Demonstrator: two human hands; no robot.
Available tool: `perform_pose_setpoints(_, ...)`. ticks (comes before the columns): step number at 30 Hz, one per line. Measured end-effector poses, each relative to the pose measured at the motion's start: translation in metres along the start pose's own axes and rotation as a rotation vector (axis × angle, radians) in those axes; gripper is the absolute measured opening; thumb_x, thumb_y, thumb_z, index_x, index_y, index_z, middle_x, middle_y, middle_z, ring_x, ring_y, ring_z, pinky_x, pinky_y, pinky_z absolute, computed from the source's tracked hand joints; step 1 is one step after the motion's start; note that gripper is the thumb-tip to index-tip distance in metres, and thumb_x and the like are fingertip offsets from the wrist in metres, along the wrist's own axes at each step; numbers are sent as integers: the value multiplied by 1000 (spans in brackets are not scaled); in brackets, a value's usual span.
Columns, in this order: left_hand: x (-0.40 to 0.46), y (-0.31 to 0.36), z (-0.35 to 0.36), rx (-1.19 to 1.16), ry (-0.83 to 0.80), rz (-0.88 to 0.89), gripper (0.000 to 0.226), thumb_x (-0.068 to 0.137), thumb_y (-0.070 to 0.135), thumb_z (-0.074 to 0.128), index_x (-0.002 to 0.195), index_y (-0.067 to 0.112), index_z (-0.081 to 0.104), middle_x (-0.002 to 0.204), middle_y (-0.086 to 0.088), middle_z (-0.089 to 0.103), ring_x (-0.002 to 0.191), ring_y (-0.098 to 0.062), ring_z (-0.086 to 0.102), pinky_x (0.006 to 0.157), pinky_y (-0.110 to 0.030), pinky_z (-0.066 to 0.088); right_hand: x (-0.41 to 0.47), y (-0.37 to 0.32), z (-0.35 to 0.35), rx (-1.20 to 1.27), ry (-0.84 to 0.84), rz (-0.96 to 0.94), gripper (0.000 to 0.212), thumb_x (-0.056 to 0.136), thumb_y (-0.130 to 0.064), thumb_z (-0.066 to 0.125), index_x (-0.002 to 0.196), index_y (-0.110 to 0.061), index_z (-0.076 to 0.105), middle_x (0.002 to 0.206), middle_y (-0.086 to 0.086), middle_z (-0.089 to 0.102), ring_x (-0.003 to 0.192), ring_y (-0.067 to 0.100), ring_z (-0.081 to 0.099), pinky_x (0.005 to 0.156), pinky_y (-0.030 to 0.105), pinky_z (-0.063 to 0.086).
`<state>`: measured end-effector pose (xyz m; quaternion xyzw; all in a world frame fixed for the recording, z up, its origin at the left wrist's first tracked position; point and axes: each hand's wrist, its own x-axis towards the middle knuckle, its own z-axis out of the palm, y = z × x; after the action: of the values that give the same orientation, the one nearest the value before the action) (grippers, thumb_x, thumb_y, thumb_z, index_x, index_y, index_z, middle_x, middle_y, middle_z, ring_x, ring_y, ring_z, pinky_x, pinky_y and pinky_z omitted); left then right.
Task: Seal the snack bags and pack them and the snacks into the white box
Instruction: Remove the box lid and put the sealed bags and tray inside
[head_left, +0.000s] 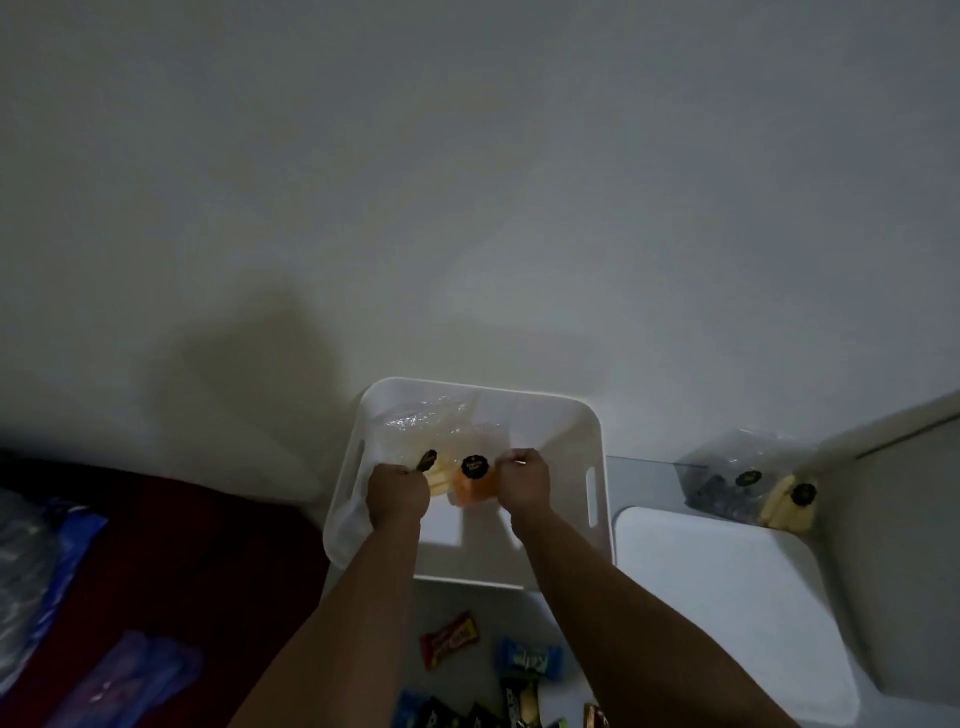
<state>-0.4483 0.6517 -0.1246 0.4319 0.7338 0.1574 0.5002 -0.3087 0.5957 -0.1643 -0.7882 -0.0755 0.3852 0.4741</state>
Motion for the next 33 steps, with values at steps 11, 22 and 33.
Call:
perform_pose_setpoints(11, -33, 11, -21, -351, -342, -258, 43, 94, 7, 64, 134, 20, 65, 136, -14, 47, 115, -36, 54, 95, -46, 50, -20, -9, -13, -129, -192, 28, 67, 92, -7, 61, 155, -8, 36, 146, 18, 53, 124, 31, 58, 98, 40, 50)
perform_pose_setpoints(22, -150, 65, 21, -140, -321, 223, 7, 94, 16, 61, 100, 14, 63, 100, -11, 65, 89, -30, 64, 86, -46, 58, -90, -57, -148, -29, 9, -492, 27, 93, -14, 56, 89, -36, 72, 93, -6, 77, 92, 13, 72, 88, 42, 61)
perform_pose_setpoints(33, -241, 70, 204, 46, -562, 346, 40, 87, 23, 70, 125, 17, 59, 95, -10, 67, 82, -23, 63, 92, -42, 56, -20, 23, -355, 78, 328, -234, 19, 91, -13, 66, 109, -12, 71, 102, 5, 71, 101, 25, 69, 87, 33, 52)
